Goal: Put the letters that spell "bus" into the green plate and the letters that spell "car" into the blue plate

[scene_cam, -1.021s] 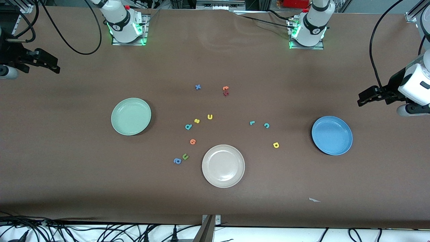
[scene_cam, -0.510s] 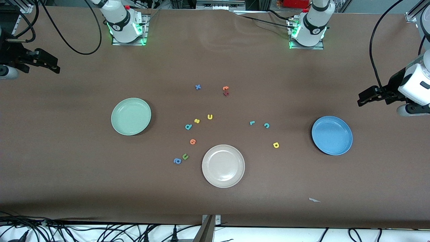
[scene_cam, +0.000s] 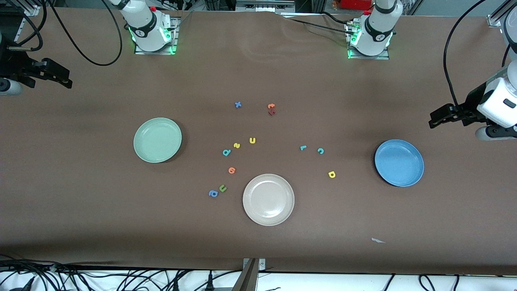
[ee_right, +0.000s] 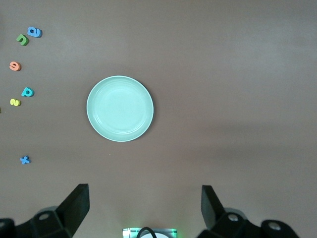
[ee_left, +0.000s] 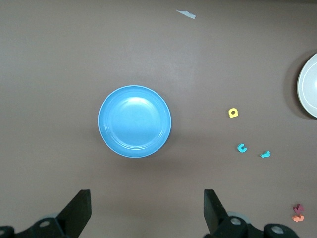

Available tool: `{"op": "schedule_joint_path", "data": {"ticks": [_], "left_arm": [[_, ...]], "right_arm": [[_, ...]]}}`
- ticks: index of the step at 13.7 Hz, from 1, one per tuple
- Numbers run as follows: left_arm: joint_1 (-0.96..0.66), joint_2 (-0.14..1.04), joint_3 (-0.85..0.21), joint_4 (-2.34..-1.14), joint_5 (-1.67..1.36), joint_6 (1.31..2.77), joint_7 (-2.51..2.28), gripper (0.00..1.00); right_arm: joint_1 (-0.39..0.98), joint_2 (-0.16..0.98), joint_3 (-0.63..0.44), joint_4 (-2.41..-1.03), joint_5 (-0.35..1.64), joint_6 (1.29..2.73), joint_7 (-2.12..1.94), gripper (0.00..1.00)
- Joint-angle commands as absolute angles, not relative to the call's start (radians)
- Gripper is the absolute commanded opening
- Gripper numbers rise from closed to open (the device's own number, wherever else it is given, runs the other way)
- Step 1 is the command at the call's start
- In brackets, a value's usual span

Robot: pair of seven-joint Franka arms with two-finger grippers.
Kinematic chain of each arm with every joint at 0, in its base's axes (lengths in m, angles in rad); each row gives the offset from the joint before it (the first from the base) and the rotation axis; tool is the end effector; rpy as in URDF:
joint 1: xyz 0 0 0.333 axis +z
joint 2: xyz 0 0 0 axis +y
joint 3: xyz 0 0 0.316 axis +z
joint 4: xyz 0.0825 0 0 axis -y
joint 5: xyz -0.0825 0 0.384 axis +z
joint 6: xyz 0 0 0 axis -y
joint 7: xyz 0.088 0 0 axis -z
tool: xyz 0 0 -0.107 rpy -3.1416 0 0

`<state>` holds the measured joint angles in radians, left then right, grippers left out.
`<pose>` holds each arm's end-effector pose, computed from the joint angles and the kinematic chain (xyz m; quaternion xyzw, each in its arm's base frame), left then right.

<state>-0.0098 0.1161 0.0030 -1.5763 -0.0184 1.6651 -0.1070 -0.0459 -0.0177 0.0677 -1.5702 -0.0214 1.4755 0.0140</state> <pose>0.5947 -0.0059 0.5633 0.9986 0.0511 -0.0141 0.0082 0.5388 0.0096 0.6265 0.9992 0.0033 -0.0383 0.0120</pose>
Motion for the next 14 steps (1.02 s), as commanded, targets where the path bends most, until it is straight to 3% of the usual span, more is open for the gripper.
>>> {"op": "schedule_joint_path", "data": {"ticks": [1, 14], "left_arm": [[-0.014, 0.112, 0.005, -1.588, -0.028, 1.672, -0.083, 1.0], [-0.02, 0.153, 0.005, -1.58, -0.028, 1.667, -0.08, 1.0]], "right_arm": [[-0.06, -0.025, 0.08, -1.577, -0.025, 1.477, 0.014, 1.0], [-0.06, -0.025, 0.078, -1.577, -0.025, 1.477, 0.014, 1.0]]}}
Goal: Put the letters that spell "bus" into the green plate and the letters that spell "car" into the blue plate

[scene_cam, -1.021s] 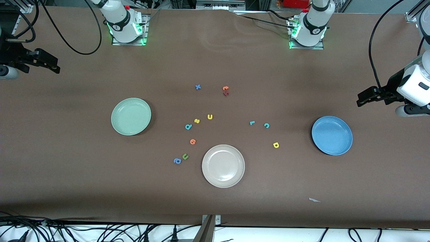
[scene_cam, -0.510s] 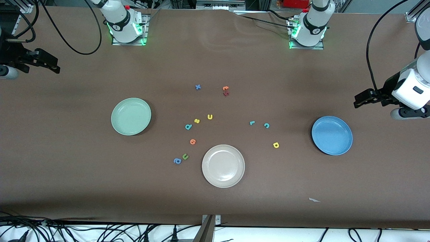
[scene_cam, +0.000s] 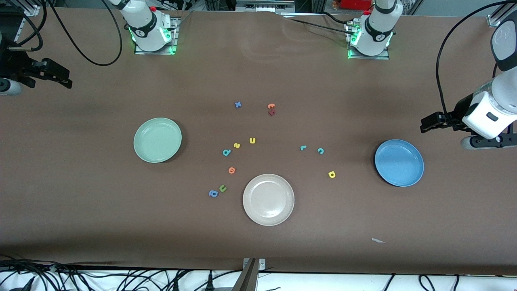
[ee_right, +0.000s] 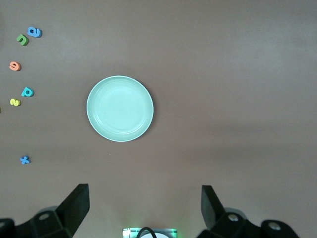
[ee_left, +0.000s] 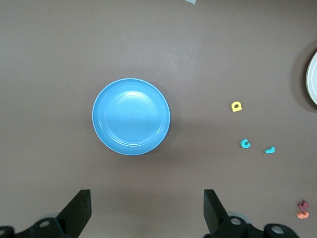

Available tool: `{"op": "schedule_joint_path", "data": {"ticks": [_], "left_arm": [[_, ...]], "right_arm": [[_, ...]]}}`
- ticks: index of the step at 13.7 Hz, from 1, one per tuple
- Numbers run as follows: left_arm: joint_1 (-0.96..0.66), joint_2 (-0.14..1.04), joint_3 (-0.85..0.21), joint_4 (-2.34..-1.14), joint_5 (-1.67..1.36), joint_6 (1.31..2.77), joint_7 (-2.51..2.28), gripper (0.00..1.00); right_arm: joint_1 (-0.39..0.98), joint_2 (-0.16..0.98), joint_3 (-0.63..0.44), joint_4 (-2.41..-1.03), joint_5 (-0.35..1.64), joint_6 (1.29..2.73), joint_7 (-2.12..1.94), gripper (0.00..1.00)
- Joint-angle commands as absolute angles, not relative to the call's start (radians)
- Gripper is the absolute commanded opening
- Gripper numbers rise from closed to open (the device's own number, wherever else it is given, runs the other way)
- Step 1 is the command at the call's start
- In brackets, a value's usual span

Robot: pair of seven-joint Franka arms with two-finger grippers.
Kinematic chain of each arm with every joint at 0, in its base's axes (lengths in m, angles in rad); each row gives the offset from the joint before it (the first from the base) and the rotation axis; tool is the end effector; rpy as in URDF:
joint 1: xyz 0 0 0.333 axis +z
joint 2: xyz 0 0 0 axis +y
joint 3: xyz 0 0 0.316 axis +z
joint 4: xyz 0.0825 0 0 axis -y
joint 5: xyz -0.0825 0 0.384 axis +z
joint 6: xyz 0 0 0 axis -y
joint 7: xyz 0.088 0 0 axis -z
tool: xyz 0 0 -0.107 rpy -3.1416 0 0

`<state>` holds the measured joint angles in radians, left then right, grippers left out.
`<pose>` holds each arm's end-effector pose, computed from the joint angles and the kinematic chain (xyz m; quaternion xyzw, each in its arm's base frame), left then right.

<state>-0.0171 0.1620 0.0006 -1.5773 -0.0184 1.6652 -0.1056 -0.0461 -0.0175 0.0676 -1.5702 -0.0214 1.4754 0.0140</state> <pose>0.6045 -0.0118 0.5353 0.9982 0.0457 -0.0375 0.0068 0.5388 0.0095 0.6264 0.9992 0.0031 -0.0385 0.0120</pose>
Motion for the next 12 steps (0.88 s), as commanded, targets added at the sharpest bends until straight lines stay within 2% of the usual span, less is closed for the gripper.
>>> {"op": "schedule_joint_path", "data": {"ticks": [1, 12], "left_arm": [[-0.02, 0.153, 0.005, -1.578, -0.028, 1.666, -0.08, 1.0], [-0.02, 0.149, 0.0, -1.545, -0.026, 1.637, -0.084, 1.0]], "right_arm": [[-0.06, -0.025, 0.078, -1.577, -0.025, 1.476, 0.014, 1.0], [-0.06, -0.028, 0.081, -1.577, -0.023, 1.467, 0.014, 1.0]]}}
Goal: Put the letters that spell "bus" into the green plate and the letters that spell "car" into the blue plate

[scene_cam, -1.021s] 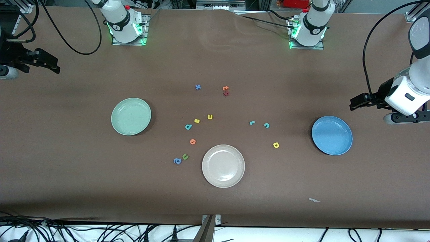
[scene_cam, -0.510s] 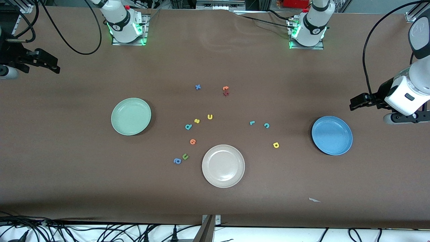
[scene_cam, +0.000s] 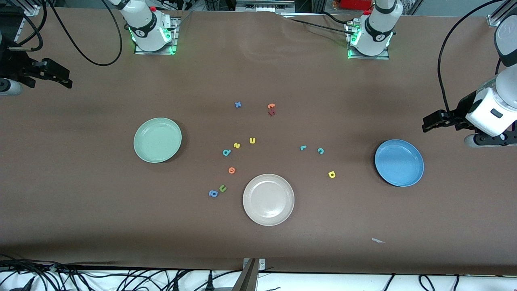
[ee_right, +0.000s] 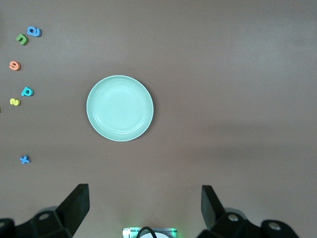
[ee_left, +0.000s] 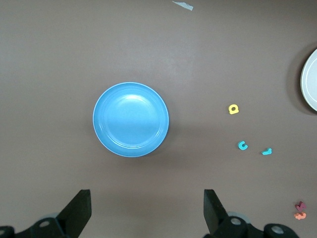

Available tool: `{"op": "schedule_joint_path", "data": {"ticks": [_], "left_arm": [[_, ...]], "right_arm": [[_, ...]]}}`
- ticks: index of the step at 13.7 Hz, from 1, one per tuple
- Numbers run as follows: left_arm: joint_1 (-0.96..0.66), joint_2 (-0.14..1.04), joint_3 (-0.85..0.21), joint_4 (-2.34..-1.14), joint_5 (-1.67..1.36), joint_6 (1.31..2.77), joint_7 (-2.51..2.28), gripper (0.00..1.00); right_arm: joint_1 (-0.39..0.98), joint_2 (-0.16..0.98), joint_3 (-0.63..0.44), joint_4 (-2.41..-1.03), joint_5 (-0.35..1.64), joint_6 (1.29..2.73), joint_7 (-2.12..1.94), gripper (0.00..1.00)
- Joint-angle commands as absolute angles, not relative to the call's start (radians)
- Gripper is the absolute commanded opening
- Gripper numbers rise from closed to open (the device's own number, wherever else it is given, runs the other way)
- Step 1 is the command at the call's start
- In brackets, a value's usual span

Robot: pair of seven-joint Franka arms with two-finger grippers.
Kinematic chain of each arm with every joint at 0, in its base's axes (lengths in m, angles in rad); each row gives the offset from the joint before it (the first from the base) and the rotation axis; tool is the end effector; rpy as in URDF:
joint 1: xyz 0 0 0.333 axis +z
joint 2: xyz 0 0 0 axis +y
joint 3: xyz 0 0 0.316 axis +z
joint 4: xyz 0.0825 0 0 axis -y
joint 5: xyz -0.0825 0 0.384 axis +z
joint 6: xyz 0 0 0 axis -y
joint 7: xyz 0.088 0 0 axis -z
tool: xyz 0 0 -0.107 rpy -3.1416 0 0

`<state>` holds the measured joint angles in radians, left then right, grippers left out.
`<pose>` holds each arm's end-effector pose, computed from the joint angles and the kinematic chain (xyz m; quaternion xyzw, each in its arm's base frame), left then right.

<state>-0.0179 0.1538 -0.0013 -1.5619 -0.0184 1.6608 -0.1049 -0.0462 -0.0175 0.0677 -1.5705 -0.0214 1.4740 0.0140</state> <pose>0.6037 -0.0134 0.5472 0.9986 0.0439 -0.0280 0.0075 0.5386 0.0095 0.6261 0.9992 0.0031 -0.0393 0.0120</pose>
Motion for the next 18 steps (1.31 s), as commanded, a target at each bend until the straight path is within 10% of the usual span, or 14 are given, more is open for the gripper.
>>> {"op": "schedule_joint_path", "data": {"ticks": [1, 11, 18], "left_arm": [[-0.02, 0.149, 0.0, -1.543, -0.026, 1.634, -0.084, 1.0], [-0.02, 0.147, -0.002, -1.543, -0.026, 1.623, -0.083, 1.0], [-0.02, 0.147, 0.0, -1.543, -0.026, 1.618, -0.081, 1.0]], "right_arm": [[-0.06, -0.028, 0.081, -1.577, -0.023, 1.468, 0.014, 1.0], [0.012, 0.04, 0.081, -1.586, -0.012, 1.505, 0.014, 1.0], [0.217, 0.282, 0.083, -1.603, -0.003, 1.727, 0.228, 1.0]]}}
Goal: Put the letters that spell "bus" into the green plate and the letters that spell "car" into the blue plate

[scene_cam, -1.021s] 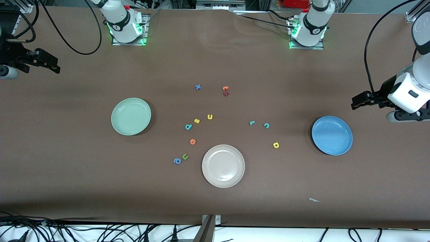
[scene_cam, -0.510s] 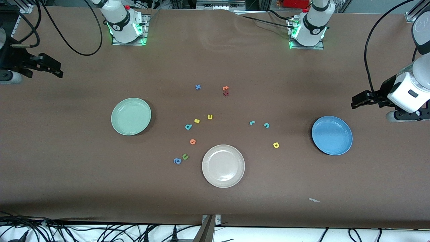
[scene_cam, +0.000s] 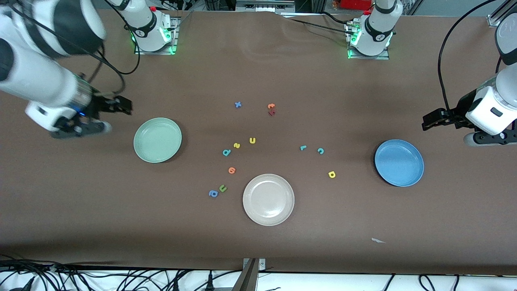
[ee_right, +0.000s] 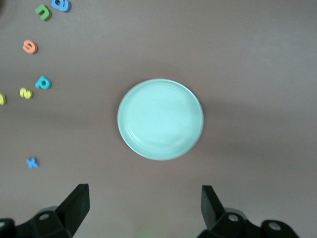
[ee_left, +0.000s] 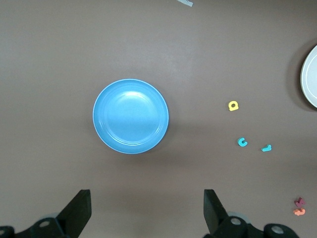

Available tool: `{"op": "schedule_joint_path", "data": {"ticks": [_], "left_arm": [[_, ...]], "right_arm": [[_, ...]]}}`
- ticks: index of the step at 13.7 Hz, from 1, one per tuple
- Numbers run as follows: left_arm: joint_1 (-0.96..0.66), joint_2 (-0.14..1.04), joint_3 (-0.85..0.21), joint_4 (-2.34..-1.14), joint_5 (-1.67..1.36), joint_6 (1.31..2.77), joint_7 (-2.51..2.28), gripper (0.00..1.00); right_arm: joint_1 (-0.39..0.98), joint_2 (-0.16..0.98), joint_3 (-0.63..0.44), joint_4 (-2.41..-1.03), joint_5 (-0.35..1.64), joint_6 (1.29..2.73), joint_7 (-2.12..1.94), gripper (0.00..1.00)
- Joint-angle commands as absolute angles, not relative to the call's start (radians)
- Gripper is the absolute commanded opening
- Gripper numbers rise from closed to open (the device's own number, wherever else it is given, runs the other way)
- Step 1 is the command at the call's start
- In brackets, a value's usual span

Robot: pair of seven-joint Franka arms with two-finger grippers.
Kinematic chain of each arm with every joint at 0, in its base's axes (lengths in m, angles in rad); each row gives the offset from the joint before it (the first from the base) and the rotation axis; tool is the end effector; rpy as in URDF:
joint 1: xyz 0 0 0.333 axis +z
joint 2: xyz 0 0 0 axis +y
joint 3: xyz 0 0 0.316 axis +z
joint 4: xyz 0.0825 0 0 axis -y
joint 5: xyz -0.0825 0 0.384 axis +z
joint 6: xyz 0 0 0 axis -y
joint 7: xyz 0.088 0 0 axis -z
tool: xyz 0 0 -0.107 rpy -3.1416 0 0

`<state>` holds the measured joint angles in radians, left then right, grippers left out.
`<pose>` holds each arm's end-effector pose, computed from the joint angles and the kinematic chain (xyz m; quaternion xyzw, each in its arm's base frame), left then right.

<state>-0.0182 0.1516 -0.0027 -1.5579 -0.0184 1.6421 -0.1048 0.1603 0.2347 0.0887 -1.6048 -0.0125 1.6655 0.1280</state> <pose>0.6014 -0.0143 0.5489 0.9985 0.0429 -0.0342 0.0072 0.5963 0.1457 0.4786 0.9944 0.0610 -0.0857 0.0121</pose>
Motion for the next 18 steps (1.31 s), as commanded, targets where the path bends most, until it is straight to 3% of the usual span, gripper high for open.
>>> {"op": "schedule_joint_path", "data": {"ticks": [1, 5, 10, 12, 14, 18], "left_arm": [[-0.02, 0.147, 0.002, -1.543, -0.026, 1.618, -0.081, 1.0], [-0.021, 0.149, 0.002, -1.542, -0.028, 1.62, -0.087, 1.0], [-0.051, 0.201, -0.011, -1.542, -0.032, 1.643, -0.097, 1.0], [-0.096, 0.274, -0.011, -1.549, -0.038, 1.762, -0.142, 1.0], [-0.142, 0.365, -0.011, -1.548, -0.038, 1.843, -0.234, 1.0], [-0.205, 0.555, -0.012, -1.548, -0.043, 2.046, -0.379, 1.0]], "right_arm": [[0.251, 0.31, 0.083, -1.608, -0.003, 1.786, 0.312, 1.0], [0.406, 0.445, 0.081, -1.609, -0.009, 1.988, 0.741, 1.0], [0.497, 0.586, 0.08, -1.611, -0.021, 2.216, 1.087, 0.94], [0.518, 0.629, 0.078, -1.611, -0.023, 2.273, 1.103, 0.75], [0.535, 0.659, 0.072, -1.611, -0.023, 2.301, 1.103, 0.64], [0.535, 0.707, 0.071, -1.609, -0.081, 2.306, 1.103, 0.54]]}}
